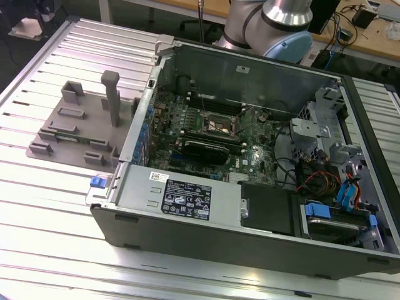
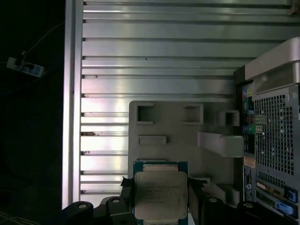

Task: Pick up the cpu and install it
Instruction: 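Pick up the cpu and move it towards the insertion slot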

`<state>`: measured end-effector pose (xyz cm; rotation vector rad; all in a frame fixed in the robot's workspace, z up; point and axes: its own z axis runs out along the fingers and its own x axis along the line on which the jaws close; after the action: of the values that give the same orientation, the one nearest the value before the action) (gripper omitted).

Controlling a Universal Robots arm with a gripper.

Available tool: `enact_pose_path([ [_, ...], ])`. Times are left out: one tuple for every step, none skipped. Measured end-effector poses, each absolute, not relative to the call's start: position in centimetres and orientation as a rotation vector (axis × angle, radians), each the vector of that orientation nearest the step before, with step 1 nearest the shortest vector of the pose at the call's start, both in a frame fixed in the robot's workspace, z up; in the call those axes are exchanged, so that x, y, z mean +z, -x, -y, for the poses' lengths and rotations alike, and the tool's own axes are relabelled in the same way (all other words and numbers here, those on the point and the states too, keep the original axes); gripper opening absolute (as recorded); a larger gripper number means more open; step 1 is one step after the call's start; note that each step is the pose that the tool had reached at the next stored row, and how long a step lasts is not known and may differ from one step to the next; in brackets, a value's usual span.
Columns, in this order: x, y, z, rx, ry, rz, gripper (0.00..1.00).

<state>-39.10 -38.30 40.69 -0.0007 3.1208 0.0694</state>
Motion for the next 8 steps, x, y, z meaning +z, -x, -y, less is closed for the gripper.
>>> enact_pose_path([
  [41.15, 39.10, 38.29, 0.069, 0.001, -3.121, 0.55],
  [41.34, 39.11, 38.30, 0.069, 0.001, -3.121, 0.55],
  [41.40, 39.11, 38.30, 0.070, 0.001, -3.120, 0.55],
  [41.41, 39.10, 38.29, 0.070, 0.001, -3.120, 0.55],
  [41.44, 39.10, 38.29, 0.069, 0.001, -3.121, 0.55],
  [41.45, 39.06, 38.29, 0.069, 0.000, -3.121, 0.55],
  [41.44, 38.98, 38.29, 0.069, 0.001, -3.121, 0.55],
  [41.45, 38.69, 38.29, 0.069, 0.001, -3.121, 0.55],
])
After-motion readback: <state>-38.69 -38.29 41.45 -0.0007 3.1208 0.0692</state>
